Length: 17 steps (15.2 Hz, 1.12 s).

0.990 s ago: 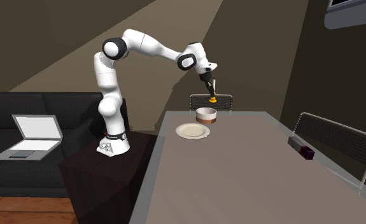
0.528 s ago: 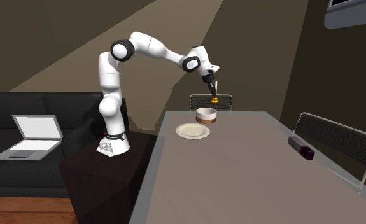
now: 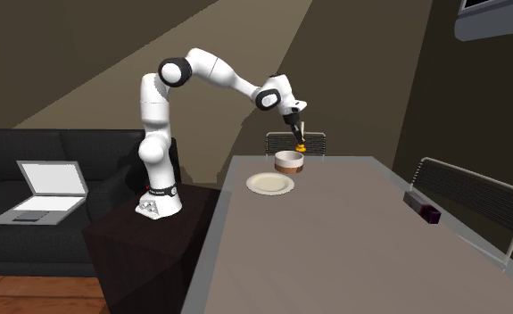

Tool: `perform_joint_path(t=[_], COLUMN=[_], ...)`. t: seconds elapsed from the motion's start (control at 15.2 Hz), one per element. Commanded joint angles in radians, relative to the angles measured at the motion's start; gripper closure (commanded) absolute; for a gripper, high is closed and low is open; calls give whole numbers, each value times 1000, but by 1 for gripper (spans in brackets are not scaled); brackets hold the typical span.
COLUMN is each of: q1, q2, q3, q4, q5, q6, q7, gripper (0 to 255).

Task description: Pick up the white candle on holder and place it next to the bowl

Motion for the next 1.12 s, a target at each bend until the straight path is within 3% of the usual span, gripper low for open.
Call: perform_joint_path(t=[0.0,1.06], q1=[-2,-5], q2=[8,112], q3=[0,6], q4=[-19,-109], q5=[4,22], q6=[27,222], q7=[-5,-23], gripper=[255,255])
